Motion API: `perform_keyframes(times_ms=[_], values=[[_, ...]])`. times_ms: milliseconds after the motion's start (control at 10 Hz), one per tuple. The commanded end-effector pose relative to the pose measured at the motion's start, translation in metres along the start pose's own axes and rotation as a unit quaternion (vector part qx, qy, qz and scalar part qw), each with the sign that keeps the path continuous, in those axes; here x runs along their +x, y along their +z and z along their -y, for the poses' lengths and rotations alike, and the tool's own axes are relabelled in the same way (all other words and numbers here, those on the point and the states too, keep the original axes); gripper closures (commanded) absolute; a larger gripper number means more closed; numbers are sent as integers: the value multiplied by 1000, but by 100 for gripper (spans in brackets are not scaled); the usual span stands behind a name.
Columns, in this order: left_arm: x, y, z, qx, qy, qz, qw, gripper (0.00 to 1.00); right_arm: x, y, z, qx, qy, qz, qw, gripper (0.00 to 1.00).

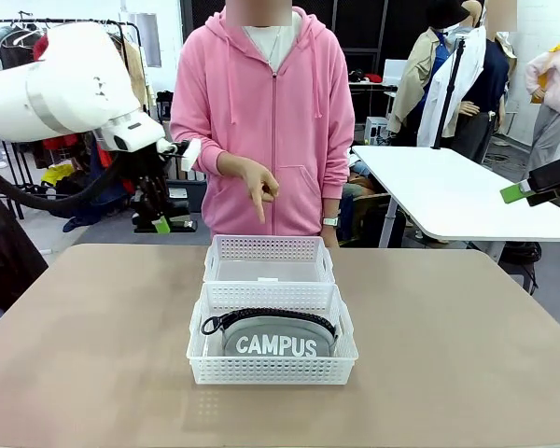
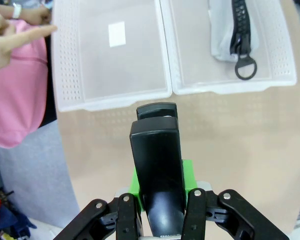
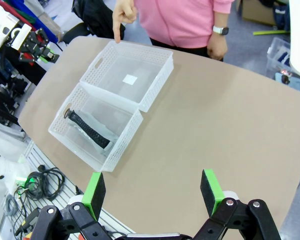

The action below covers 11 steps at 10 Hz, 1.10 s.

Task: Distribute items into two baskets.
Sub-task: Place the picked Stapler into the Organizing basket as instructed by the person.

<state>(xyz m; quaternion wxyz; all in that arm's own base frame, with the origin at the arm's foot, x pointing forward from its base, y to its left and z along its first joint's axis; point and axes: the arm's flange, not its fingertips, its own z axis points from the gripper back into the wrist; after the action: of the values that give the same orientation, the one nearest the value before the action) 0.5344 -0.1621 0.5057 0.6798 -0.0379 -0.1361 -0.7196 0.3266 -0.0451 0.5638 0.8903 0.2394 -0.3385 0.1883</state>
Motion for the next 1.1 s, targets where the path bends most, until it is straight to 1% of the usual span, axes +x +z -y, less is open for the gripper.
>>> perform_keyframes(times_ms=[0,200,400,600,900,1000], values=[[20,-7,-20,-2,2,-7,1000,100,0,1,0,-4,-2,0,1000,0],[43,-21,-28,-6,-11,0,1000,100,0,1,0,-4,-2,0,1000,0],[65,-37,-36,-10,-12,5,1000,100,0,1,0,-4,-2,0,1000,0],[84,-52,-44,-15,-9,-3,1000,100,0,1,0,-4,-2,0,1000,0],[114,-76,-50,-28,-12,-1,1000,100,0,1,0,-4,-2,0,1000,0],[123,-84,-52,-24,-11,-4,1000,100,0,1,0,-4,-2,0,1000,0]])
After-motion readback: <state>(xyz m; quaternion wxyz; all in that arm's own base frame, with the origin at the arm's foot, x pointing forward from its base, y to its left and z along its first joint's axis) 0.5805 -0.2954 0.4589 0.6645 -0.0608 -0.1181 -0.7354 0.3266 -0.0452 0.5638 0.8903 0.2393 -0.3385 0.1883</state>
